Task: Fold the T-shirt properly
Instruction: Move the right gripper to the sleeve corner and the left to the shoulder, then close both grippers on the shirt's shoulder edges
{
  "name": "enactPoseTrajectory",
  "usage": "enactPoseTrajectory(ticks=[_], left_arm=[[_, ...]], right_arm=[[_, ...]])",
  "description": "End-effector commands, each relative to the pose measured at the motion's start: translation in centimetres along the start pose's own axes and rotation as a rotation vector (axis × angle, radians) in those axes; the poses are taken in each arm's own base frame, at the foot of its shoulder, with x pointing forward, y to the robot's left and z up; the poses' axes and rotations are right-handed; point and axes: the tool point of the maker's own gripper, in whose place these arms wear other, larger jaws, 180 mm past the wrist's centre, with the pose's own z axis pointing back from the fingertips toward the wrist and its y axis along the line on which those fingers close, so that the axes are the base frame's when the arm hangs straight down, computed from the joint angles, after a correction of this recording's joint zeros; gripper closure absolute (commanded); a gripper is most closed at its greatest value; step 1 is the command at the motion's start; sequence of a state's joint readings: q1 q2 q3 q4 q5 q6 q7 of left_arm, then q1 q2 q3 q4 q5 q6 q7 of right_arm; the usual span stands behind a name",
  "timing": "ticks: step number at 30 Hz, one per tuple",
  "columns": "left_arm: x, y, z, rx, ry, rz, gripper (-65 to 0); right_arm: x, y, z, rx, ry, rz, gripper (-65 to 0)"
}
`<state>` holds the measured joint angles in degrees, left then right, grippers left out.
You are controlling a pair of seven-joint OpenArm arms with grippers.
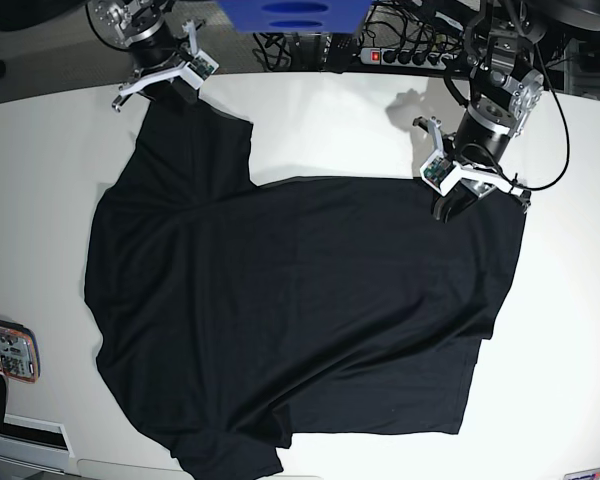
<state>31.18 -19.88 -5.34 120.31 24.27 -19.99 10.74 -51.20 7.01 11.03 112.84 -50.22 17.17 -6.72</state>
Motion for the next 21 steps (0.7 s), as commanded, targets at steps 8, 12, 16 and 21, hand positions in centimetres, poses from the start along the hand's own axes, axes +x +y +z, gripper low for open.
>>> enactPoseTrajectory(ticks=[8,12,16,21], left_arm=[[0.1,-0.2,0.6,-0.002,-0.013,-0.002,-5.8],[0.1,-0.2,0.6,-0.004,-0.011,-0.002,-5.8],[0.1,-0.2,0.6,-0.004,-0.011,-0.002,-5.8],[0.1,-0.2,0.6,-0.004,-0.011,-0.002,-5.8]], right_arm=[[-0.1,0.8,0.2,0.014,0.039,-0.001,-18.3],[0.5,1.5,0.1,0.033,0.028,-0.003,-18.3],[0.4,1.6,0.1,0.033,0.033,-0.002,-18.3],[-0.2,1.5,-0.2,0.033,0.082,0.003,-18.3]])
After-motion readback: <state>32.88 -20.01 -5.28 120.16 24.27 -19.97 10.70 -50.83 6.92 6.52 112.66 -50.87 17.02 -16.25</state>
